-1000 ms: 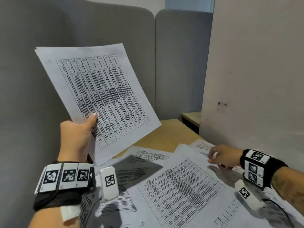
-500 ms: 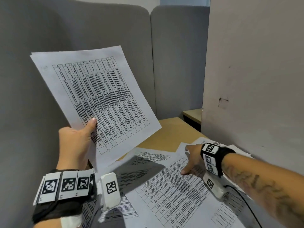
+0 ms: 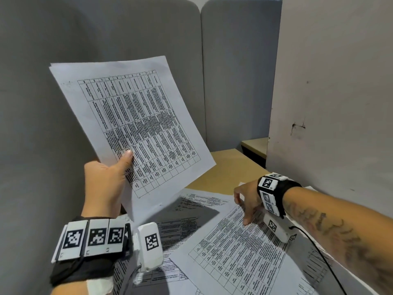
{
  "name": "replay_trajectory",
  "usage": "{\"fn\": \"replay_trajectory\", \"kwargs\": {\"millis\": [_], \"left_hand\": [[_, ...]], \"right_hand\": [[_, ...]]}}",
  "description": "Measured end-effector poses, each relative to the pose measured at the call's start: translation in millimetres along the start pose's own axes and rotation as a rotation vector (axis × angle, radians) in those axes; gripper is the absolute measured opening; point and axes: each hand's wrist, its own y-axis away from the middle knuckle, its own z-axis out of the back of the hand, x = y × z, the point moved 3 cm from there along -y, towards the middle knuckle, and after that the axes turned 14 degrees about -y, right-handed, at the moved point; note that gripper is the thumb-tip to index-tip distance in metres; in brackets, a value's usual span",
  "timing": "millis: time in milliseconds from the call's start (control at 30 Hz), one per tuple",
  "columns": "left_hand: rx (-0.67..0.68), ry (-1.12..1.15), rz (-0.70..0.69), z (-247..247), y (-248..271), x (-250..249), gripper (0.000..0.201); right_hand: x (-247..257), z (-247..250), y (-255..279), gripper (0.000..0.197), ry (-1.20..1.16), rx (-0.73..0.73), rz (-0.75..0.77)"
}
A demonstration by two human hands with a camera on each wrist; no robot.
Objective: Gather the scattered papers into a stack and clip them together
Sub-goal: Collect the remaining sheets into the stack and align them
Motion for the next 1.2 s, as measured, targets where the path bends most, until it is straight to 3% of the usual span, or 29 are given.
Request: {"fn": "replay_trajectory", "kwargs": {"millis": [133,233,433,600,667,800,867,967,1133,1200], "left_hand": [[0.024,0.013,0.002,-0.9,-1.9,1.5,0.044],[0.004,0.022,-0.004,-0.6,-0.4,-1.2,0.045],[-0.021,0.003,-0.022,-1.0,4.9,-8.0,0.054],[-0.018,-0.032,-0.016,-1.2,1.2,-3.1,0.051],[0.003,-0.029,-0.014,-1.8,1.5,-2.6,0.049],[-0.005,-0.024,-0.014,0.9,-0.1,-2.2,0.046],[0.004,-0.009,-0.029,0.9,-0.3,-3.9,0.043],[0.002,-0.027,-0.034,-1.3,3.6,-8.5,0.060],[0.007,-0.023,-0.021,-4.1,7.0,-10.4,0.061],[0.006,-0.015,-0.011,-3.1,7.1,-9.5,0.061]], "right_hand": [[22.2,-6.3,12.0,0.081,0.113,-0.015,0.208],[47.5,-23.9,20.3,0.077,-0.027,0.107,0.358],[97.3,-51.9,27.2,0.090,0.155,0.158,0.435],[107.3,-52.2,22.6,0.047,0.223,0.203,0.448],[107.6,-54.3,21.5,0.039,0.208,0.198,0.461],[95.1,-32.0,35.4,0.035,0.108,0.001,0.505],[75.3,-9.1,40.3,0.011,0.026,-0.108,0.489],[27.0,16.1,30.4,0.011,0.012,-0.244,0.334],[-40.3,2.4,12.1,0.044,0.057,-0.281,0.069],[-51.0,-4.8,7.4,0.043,0.066,-0.285,-0.007]]}}
